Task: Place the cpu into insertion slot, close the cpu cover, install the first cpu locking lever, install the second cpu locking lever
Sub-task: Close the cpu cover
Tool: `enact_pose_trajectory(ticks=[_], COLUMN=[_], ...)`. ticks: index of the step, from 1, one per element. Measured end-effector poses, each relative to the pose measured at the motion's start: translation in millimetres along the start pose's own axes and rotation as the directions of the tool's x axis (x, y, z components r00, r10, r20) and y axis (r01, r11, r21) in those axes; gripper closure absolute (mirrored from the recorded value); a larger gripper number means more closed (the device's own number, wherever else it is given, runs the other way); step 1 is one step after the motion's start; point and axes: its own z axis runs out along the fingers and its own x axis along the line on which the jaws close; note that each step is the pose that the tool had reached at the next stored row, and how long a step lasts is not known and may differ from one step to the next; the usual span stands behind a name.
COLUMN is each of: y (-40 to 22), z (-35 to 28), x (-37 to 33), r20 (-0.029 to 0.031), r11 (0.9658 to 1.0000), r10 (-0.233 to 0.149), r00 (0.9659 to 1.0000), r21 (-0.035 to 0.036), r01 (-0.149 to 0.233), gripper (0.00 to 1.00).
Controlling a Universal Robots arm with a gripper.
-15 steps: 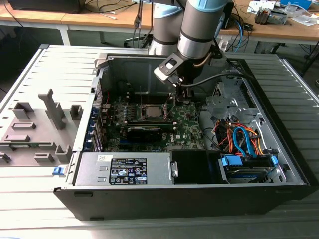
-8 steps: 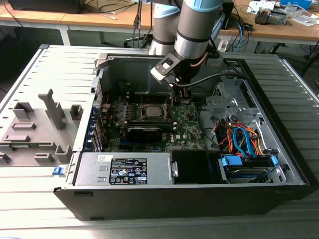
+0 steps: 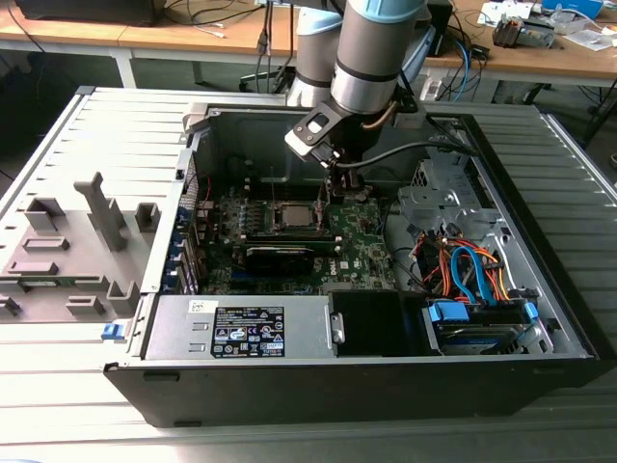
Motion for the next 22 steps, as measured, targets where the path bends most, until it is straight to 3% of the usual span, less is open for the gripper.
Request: enact_pose_trajectory(ticks=[11,15,22], y=[-9.9,-18.2,-25.9], z=[1.5,4.8,11.9], x=[1.0,1.7,2.3], r20=[0.0000,0.0000,0.0000], r11=[1.0000,1.0000,1.0000], r10=[0.000,0.000,0.000], r00=[1.0000,1.0000,1.0000], r21=[0.0000,0.0000,0.0000], r01=[0.000,0.000,0.000], gripper=[0.89,0.89,0.89])
